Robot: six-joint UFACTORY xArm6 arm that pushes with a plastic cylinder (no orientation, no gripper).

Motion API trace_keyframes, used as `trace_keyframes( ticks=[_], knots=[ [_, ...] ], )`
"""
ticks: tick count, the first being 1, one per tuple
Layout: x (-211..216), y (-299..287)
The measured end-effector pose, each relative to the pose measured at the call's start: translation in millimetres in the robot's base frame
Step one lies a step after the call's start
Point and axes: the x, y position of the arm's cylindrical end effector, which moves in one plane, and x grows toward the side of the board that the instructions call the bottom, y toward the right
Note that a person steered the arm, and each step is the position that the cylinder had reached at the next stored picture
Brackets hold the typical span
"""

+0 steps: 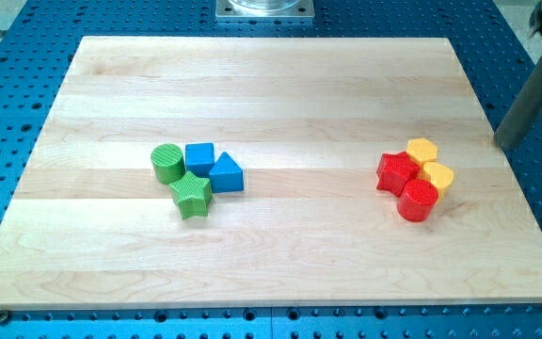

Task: Move the group of yellow and red blocks to the left

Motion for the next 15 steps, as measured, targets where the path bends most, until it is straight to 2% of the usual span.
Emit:
trace_keyframes(
  ticks=[1, 2, 3, 4, 5, 6, 7, 8, 9, 10, 11, 12, 13, 14, 15],
  knots=[
    [70, -21],
    [36, -109],
    [60, -103],
    [110, -78],
    [145, -203],
    [113, -208],
    [163, -203],
    [141, -137],
    [94, -146],
    [89, -166],
    [68, -102],
    [-21, -58],
    [-45, -82],
    [-15, -123],
    [-16, -131]
  ],
)
